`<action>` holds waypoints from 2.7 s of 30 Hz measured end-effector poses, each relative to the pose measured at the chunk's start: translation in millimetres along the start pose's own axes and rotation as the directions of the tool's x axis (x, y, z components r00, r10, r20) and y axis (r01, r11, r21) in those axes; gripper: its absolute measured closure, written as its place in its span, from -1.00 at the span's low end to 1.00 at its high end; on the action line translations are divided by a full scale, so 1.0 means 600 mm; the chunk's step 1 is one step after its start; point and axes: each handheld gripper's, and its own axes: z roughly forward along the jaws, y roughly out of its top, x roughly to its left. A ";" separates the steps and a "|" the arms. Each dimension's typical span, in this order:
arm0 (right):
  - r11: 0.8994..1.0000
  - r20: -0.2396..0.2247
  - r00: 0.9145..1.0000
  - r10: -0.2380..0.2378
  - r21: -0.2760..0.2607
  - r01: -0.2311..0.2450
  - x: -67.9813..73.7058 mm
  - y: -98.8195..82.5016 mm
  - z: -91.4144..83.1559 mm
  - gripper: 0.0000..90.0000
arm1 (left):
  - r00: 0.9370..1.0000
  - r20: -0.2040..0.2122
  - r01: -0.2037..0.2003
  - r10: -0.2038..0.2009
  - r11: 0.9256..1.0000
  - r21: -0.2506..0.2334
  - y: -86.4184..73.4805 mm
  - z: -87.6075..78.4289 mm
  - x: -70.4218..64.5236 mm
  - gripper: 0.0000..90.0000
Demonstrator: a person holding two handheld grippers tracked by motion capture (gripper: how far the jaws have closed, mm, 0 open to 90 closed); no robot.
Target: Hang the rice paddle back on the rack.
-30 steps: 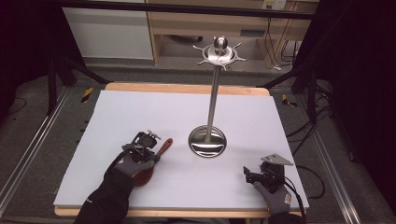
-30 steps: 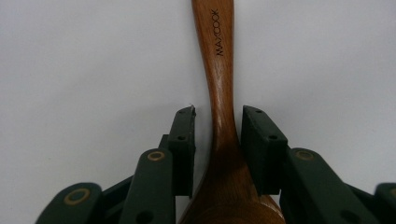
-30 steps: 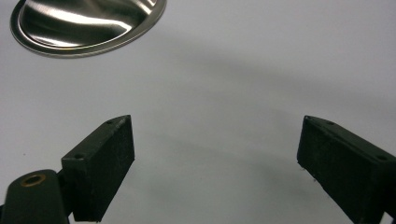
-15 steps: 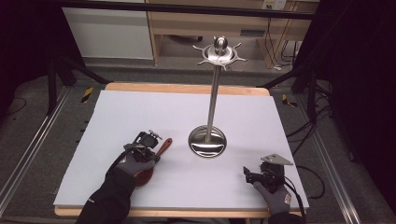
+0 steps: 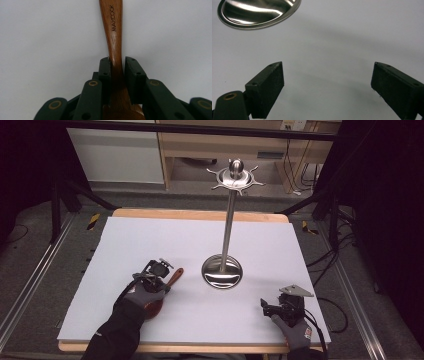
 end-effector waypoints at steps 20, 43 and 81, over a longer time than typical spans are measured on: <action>1.000 -0.006 1.000 0.008 0.004 -0.008 0.000 0.000 -0.001 -0.74 | 1.000 -0.012 -0.025 0.026 0.999 0.047 0.006 0.001 -0.003 0.65; 1.000 -0.011 1.000 0.017 0.009 -0.017 0.000 0.001 0.000 -0.74 | 1.000 0.028 -0.004 0.003 0.999 0.037 0.005 -0.001 0.008 0.69; 1.000 -0.005 1.000 0.012 0.015 -0.012 0.000 0.000 0.000 -0.74 | 0.999 0.029 0.047 -0.038 0.899 -0.436 -0.093 -0.152 0.015 0.72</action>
